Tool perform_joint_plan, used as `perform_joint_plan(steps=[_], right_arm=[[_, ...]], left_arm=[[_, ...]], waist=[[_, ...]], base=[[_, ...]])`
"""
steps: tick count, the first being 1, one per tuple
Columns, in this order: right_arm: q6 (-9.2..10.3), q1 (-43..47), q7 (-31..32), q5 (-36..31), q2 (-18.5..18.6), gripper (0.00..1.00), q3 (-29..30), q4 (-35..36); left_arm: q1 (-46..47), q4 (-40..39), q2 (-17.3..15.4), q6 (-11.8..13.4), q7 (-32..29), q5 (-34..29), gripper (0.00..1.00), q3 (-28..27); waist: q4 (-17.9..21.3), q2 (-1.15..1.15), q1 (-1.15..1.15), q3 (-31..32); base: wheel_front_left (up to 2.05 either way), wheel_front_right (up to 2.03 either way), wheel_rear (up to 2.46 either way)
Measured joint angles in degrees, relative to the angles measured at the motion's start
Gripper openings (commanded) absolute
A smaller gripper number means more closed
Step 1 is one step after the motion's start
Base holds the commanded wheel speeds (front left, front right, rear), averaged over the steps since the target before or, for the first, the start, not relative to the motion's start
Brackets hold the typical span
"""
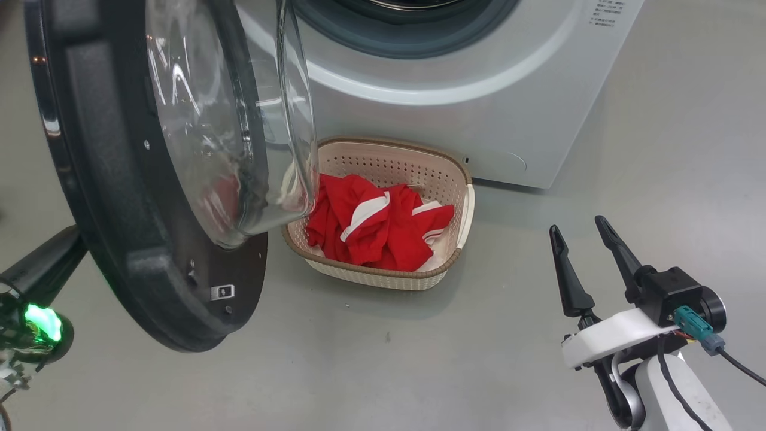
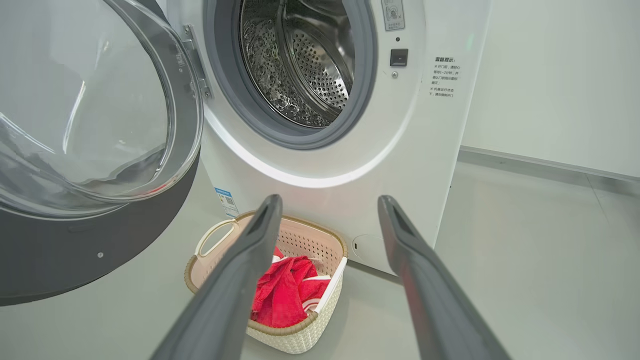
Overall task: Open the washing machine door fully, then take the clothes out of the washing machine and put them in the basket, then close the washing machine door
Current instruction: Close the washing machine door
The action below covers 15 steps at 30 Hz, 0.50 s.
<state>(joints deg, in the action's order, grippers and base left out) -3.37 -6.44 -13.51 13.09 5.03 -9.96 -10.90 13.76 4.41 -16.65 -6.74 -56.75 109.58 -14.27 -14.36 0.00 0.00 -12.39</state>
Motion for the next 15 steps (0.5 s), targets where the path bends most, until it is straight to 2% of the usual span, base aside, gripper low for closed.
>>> perform_joint_plan(steps=[15], right_arm=[[0.48, -2.81, -0.51, 0.59, -1.07, 1.00, -0.93, 0.91]], left_arm=[[-2.38, -8.55, 2.56, -0.11, -3.78, 3.04, 0.00, 2.65]], waist=[[7.44, 0.00, 0.00, -1.63]], base=[[0.00, 0.00, 0.00]])
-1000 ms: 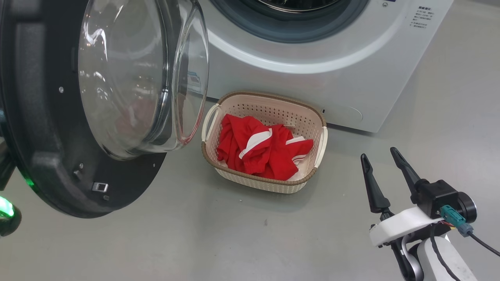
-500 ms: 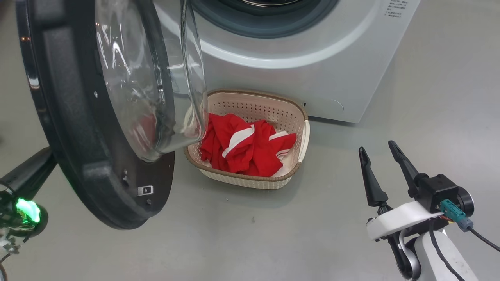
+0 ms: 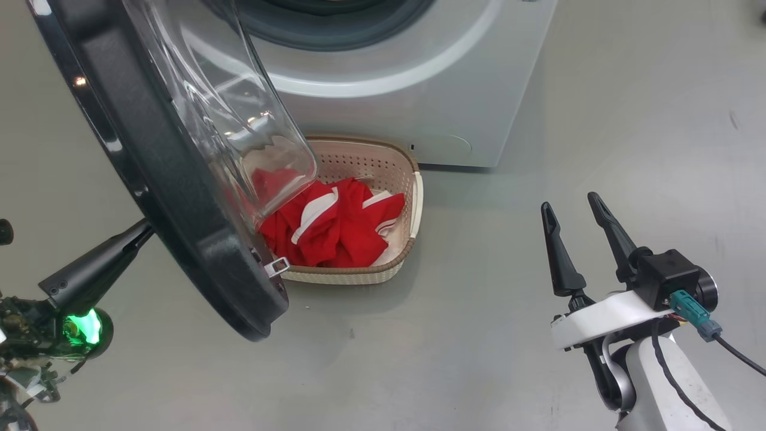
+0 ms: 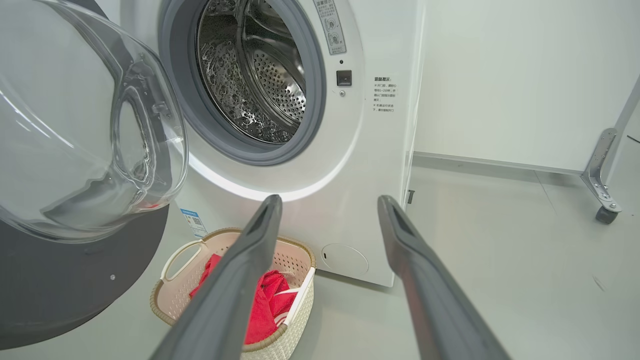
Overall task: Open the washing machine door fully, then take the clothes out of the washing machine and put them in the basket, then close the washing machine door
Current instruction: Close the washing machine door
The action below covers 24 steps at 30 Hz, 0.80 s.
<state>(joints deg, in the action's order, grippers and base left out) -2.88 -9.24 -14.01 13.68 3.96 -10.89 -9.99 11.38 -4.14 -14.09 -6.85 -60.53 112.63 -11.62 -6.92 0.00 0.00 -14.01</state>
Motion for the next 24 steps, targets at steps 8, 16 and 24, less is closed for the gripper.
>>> perform_joint_plan(steps=[8, 16, 24], right_arm=[[-0.01, -1.06, -0.18, 0.44, -0.37, 1.00, -0.88, 0.34], [-0.01, -1.25, -0.18, 1.13, -0.55, 1.00, -1.82, 0.35], [0.01, -1.45, -0.19, 1.99, -0.73, 1.00, -2.15, 1.20]], left_arm=[[-0.24, -2.49, 0.60, 0.19, -0.44, 0.22, 0.00, 1.69], [-0.24, -4.14, 0.51, 1.78, -0.41, -0.30, 0.00, 2.27], [0.07, -5.05, -0.12, 4.05, 0.88, -0.76, 0.00, 1.71]], waist=[[5.02, 0.00, 0.00, -0.68], [9.46, 0.00, 0.00, -1.29], [14.57, 0.00, 0.00, -2.36]], base=[[0.00, 0.00, 0.00], [0.00, 0.00, 0.00], [0.00, 0.00, 0.00]])
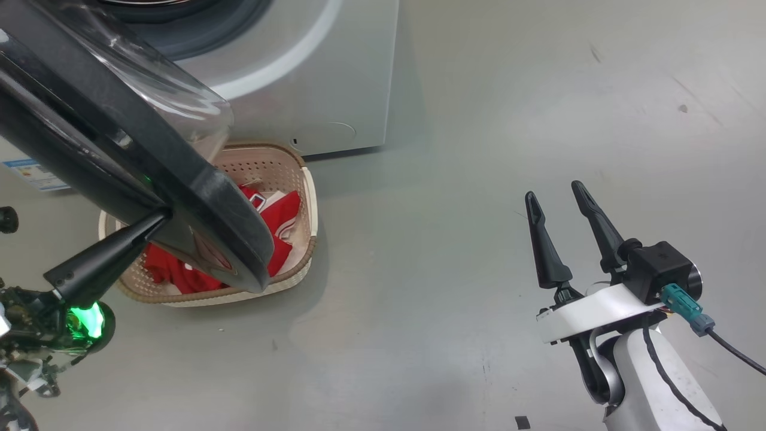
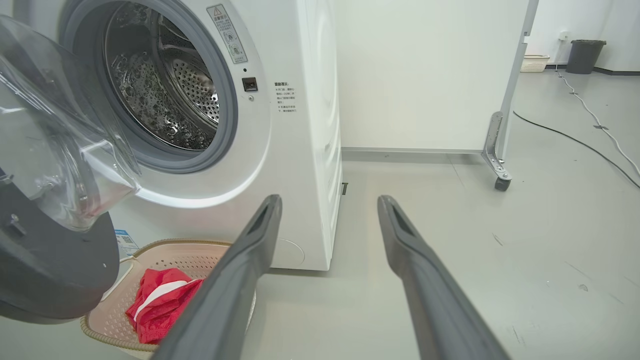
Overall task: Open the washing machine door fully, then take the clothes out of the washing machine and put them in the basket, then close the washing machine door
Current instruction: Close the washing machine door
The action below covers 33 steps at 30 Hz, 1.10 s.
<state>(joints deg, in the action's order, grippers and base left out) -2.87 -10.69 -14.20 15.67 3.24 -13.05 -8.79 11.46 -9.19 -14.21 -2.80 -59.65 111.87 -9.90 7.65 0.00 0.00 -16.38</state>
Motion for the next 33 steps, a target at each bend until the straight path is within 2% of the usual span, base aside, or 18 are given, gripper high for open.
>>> perform_joint_plan(steps=[9, 16, 24, 33], right_arm=[[0.00, -0.70, -0.08, 1.24, -0.14, 1.00, -0.73, 0.97], [0.08, -1.33, -0.09, 3.04, -0.23, 1.00, -1.78, 2.40], [1.02, -3.46, -0.25, 5.72, -0.43, 1.00, -3.80, 3.43], [1.67, -5.55, -0.25, 6.99, -0.44, 1.00, -4.55, 4.68]], left_arm=[[4.35, 0.82, -1.01, 3.60, 2.32, -0.37, 0.00, -0.79], [11.32, 2.09, -2.00, 6.98, 3.86, -1.43, 0.00, -0.36], [17.68, 4.75, -3.70, 8.34, 5.86, -3.20, 0.00, -0.24], [25.62, 9.36, -3.38, 9.05, 9.31, -3.48, 0.00, -0.03]], waist=[[5.33, 0.00, 0.00, -1.75], [8.73, 0.00, 0.00, -4.44], [11.65, 0.00, 0.00, -7.21], [14.00, 0.00, 0.00, -10.15]], base=[[0.00, 0.00, 0.00], [0.00, 0.00, 0.00], [0.00, 0.00, 0.00], [0.00, 0.00, 0.00]])
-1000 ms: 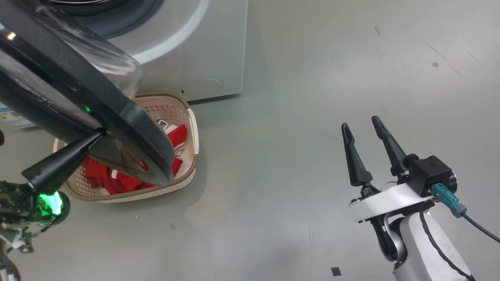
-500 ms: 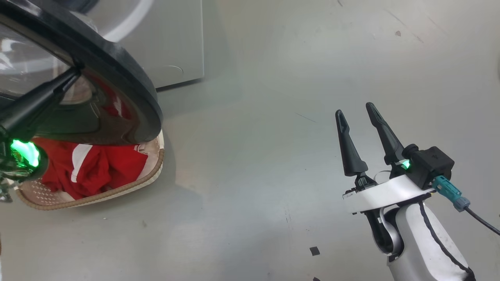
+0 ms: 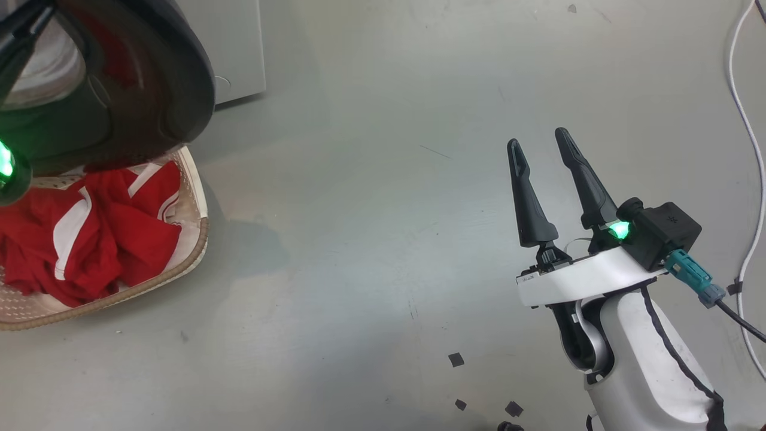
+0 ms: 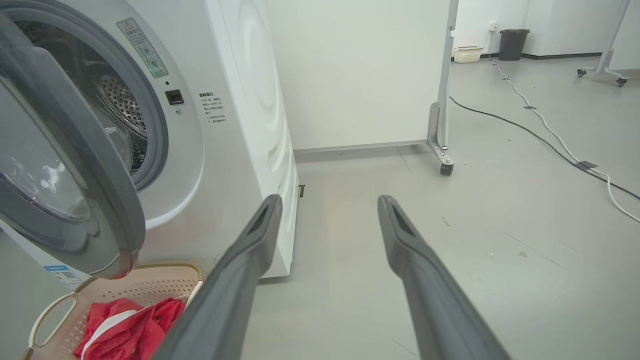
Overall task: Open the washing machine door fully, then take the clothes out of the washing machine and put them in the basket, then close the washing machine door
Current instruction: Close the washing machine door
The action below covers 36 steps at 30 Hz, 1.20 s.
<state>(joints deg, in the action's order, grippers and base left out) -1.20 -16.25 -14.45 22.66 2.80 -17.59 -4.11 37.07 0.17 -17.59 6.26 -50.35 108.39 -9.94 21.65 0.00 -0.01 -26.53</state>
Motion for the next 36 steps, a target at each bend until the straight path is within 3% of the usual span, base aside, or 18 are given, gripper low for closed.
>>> perform_joint_plan(steps=[12, 22, 28, 36], right_arm=[[1.41, -0.38, 0.00, 1.01, -0.01, 1.00, -0.01, 0.00], [1.96, -0.88, -0.01, 0.55, -0.02, 1.00, 1.05, -0.14], [1.93, -0.88, -0.01, -1.47, -0.02, 1.00, 2.00, -1.15], [1.90, -0.86, -0.04, -3.77, 0.00, 1.00, 3.74, -2.88]], left_arm=[[5.18, 5.08, 0.33, 0.10, 1.27, -0.14, 0.00, 0.74], [6.36, 6.88, 0.57, 0.04, 0.97, -0.14, 0.00, 1.44], [5.41, 7.31, 2.42, -2.77, 0.49, 0.54, 0.00, 0.66], [-2.93, 8.96, 5.08, -6.69, 0.52, 1.04, 0.00, -1.13]], waist=[[0.68, 0.00, 0.00, -1.26], [-1.83, 0.00, 0.00, -1.02], [-4.31, 0.00, 0.01, -0.31], [-8.36, 0.00, 0.01, 1.44]], base=[[0.00, 0.00, 0.00], [0.00, 0.00, 0.00], [0.00, 0.00, 0.00], [0.00, 0.00, 0.00]])
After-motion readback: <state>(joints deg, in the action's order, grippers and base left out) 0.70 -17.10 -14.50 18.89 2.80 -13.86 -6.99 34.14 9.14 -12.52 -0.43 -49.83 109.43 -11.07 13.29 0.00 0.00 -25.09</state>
